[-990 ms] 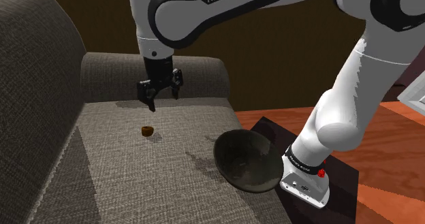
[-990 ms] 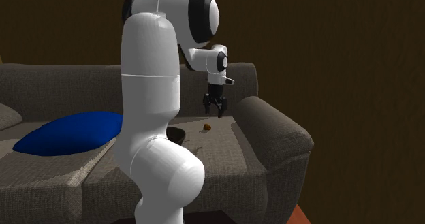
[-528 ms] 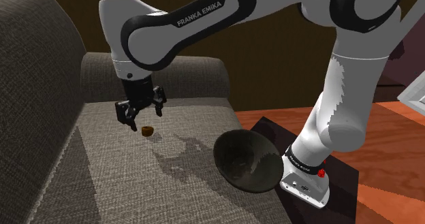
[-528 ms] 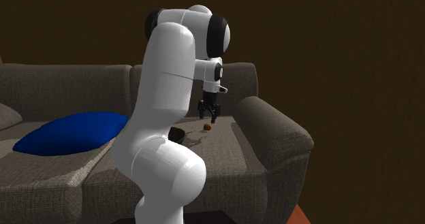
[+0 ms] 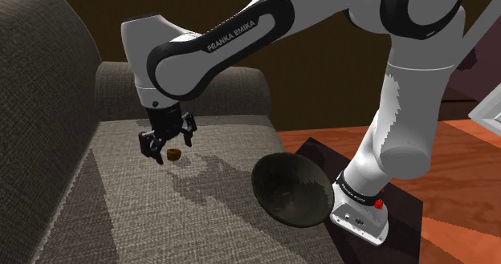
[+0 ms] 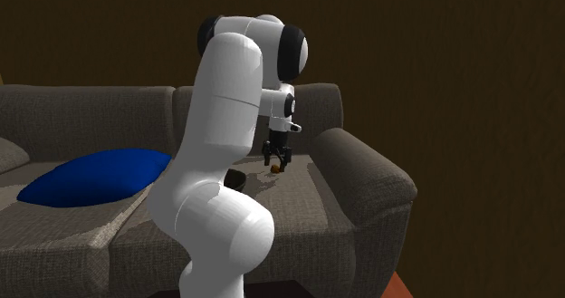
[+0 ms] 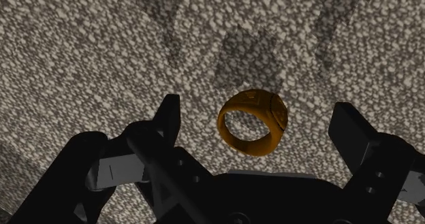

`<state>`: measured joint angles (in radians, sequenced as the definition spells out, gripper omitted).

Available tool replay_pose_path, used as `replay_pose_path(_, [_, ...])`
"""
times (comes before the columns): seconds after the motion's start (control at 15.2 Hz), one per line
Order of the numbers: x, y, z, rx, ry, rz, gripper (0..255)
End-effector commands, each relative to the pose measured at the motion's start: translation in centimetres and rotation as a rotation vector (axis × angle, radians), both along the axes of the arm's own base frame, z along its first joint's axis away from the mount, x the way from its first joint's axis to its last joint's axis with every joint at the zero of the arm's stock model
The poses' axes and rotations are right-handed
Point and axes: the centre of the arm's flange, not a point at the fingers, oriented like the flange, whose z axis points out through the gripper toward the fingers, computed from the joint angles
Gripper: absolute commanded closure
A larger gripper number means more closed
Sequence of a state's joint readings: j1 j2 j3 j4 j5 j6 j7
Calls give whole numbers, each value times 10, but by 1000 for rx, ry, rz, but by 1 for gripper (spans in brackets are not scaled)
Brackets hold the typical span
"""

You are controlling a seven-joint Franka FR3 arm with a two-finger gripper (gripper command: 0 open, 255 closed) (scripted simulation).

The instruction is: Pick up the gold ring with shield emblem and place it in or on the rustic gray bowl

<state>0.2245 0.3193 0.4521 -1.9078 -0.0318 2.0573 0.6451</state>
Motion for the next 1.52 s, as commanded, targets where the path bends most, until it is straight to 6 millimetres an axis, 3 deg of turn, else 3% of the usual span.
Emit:
replay_pose_path(0.0, [0, 0, -1, 0, 0, 0, 0])
replay_pose_path(0.26, [0, 0, -1, 0, 0, 0, 0])
replay_pose_path(0.33, [0, 0, -1, 0, 0, 0, 255])
replay_pose_path(0.92, [0, 0, -1, 0, 0, 0, 255])
replay_pose_path(1.45, [0, 0, 41, 0, 0, 0, 255])
